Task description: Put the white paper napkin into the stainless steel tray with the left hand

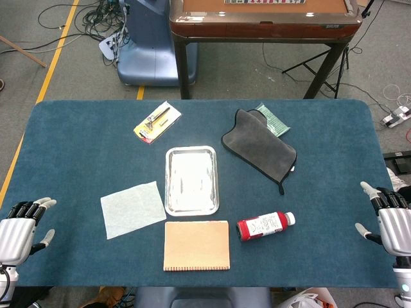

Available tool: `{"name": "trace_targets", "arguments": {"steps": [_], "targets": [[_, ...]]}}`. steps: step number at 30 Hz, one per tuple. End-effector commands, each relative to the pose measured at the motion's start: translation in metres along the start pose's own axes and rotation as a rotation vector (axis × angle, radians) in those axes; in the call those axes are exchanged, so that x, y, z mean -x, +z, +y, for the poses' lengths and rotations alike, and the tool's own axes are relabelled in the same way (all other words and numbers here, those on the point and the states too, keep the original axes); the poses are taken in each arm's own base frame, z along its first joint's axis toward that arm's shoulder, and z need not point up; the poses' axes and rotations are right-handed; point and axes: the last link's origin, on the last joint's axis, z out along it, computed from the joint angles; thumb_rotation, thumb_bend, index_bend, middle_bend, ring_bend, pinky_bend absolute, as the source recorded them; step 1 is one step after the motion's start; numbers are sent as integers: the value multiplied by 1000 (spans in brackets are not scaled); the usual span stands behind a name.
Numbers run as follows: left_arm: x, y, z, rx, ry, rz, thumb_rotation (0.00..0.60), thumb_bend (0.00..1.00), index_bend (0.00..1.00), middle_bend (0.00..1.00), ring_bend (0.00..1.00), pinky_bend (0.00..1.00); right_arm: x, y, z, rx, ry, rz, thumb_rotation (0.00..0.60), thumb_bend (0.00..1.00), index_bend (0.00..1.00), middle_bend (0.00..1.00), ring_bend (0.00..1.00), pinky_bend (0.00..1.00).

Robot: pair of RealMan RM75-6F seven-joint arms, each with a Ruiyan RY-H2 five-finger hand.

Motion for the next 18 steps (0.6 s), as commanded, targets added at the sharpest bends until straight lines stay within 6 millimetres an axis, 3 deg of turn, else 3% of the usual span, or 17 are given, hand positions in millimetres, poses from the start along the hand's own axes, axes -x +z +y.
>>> {"name": "trace_targets", "arguments": {"steps": [1,18], "targets": [[1,0,0,3,-2,-1,600,269,255,247,223,162,-1,0,1,4,-1,2,600,134,133,258,160,212],[17,18,0,105,-40,-94,600,269,317,261,239,162,-30,11,4,21,-43,50,600,134,136,258,160,212]]}}
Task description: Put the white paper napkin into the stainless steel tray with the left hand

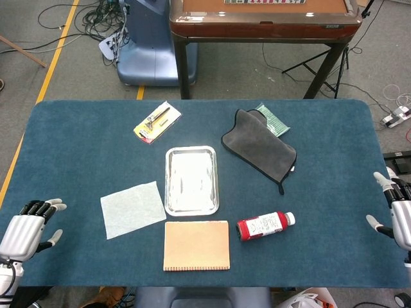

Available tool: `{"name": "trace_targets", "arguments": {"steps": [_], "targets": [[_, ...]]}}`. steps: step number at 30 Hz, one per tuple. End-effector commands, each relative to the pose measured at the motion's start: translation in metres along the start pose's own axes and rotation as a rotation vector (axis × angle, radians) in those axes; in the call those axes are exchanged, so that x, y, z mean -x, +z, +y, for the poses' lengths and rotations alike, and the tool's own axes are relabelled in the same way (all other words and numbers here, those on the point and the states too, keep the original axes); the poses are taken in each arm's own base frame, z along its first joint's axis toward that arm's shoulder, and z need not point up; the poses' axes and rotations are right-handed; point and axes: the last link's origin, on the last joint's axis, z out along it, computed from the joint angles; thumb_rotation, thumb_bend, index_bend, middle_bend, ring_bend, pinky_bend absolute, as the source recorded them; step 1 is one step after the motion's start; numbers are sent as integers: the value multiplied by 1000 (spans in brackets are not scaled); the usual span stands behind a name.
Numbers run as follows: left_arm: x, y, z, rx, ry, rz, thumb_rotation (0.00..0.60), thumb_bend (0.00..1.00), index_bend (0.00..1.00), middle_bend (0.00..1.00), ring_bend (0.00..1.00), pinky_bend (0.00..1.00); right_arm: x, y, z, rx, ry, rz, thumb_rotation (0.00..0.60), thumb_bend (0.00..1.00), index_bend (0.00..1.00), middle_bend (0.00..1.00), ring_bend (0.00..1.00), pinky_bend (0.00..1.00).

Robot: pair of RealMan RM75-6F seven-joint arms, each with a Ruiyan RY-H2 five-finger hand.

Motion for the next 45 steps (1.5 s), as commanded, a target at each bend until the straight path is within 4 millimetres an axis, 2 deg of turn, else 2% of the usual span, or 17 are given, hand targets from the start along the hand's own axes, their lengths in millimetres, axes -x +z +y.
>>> {"name": "trace_targets", "arguments": {"steps": [1,9,15,22,29,36,45], "targets": [[6,8,1,41,-6,-34,600,269,317,262,240,162,-1,1,0,1,0,-2,600,134,135,258,160,212],[22,19,9,154,1,-82,600,269,310,263,240,162,-3,2,-1,2,-2,-6,600,134,135,258,160,212],[37,30,22,243,-6,-81,600,262,291,263,237,161,-2,1,-2,0,0,-14,600,134,135,258,160,212],[57,43,37,333,37,-82,600,172,239,258,203,143,-1,-1,-3,4,3,-20,600,134,136,258,160,212],[73,46,49,395,58,-91,600,152,147,112,53,43,-1,-3,-2,10,4,-25,600,134,135,258,160,212],[84,52,54,412,73,-113,600,152,184,106,47,41,1,-5,0,18,10,-37,600,134,135,258,160,212],[92,54,49,391,90,-134,600,152,189,106,47,41,1,-7,0,20,14,-39,600,134,135,258,160,212]]}}
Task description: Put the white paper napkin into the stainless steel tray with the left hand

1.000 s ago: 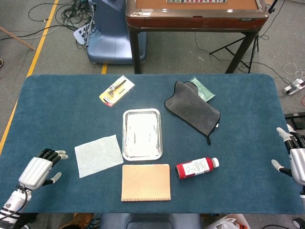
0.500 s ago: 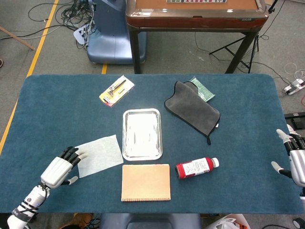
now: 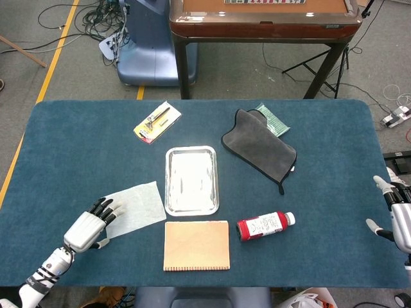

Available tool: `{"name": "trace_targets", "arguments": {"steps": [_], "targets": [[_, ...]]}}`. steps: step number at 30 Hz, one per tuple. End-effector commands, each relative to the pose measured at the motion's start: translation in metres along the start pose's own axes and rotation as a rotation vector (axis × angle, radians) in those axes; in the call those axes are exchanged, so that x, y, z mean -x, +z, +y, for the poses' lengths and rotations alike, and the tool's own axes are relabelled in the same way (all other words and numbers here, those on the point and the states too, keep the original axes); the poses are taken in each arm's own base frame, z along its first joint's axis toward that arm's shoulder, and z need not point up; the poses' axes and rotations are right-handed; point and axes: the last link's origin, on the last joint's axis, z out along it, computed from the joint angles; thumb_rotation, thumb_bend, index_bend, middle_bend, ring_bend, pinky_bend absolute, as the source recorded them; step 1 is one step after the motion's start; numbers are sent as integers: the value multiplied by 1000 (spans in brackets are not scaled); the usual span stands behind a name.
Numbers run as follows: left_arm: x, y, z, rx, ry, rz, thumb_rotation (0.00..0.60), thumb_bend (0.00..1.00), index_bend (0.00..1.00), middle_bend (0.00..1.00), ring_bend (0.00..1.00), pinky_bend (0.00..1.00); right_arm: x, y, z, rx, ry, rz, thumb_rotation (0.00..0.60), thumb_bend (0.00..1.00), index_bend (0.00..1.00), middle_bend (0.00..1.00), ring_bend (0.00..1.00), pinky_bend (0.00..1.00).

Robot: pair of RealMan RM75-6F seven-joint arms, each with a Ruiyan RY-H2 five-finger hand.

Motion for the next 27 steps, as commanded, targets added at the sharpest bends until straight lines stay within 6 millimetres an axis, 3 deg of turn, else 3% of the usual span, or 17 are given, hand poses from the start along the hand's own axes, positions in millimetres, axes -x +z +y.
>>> {"name": "trace_targets", "arguments": {"steps": [1,27], "targets": [[2,-1,-1,-10,-3,-6,600,152,189,106,47,41,0,0,0,1,1,-1,600,134,136,258,160,212],[14,6,-2,-32,-7,-57,600,152,191,106,48,41,3,-3,4,14,5,-11,600,134,135,258,160,212]]}}
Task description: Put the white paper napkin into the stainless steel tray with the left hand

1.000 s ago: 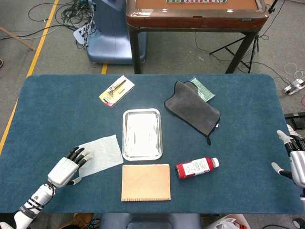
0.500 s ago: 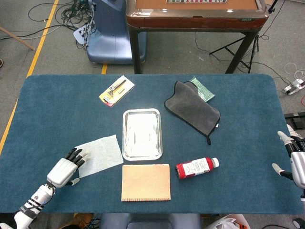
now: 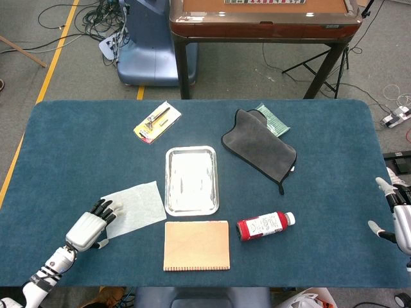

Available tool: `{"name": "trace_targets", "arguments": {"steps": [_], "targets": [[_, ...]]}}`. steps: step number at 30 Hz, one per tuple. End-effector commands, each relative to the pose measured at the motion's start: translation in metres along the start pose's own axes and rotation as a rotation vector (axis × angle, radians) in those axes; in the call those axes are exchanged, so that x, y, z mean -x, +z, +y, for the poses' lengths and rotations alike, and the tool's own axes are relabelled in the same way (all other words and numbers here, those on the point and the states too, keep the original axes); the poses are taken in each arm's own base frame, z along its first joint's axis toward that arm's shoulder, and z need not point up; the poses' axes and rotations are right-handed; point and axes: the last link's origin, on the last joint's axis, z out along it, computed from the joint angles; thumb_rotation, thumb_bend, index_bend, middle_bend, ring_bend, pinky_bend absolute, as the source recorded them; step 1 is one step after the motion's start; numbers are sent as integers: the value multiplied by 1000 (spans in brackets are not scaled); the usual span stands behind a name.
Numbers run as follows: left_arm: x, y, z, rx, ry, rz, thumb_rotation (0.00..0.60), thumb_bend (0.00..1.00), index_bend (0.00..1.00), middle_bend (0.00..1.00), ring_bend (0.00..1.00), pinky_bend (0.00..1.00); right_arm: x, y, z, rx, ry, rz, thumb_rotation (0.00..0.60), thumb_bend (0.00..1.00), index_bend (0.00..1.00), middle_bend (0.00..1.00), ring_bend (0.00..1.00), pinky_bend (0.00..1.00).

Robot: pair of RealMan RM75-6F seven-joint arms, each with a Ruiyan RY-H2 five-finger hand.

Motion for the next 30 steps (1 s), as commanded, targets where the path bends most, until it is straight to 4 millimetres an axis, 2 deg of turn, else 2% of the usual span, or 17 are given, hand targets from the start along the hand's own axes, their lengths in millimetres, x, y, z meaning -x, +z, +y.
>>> {"name": "trace_targets", "arguments": {"steps": [1,30], "targets": [[0,1,0,-1,-1,2,600,152,191,106,48,41,1,0,0,1,1,-2,600,134,135,258,160,212],[-11,13,-2,-36,-26,62,600,153,241,106,56,42,4,-3,8,20,15,-2,600,134,135,258,160,212]]}}
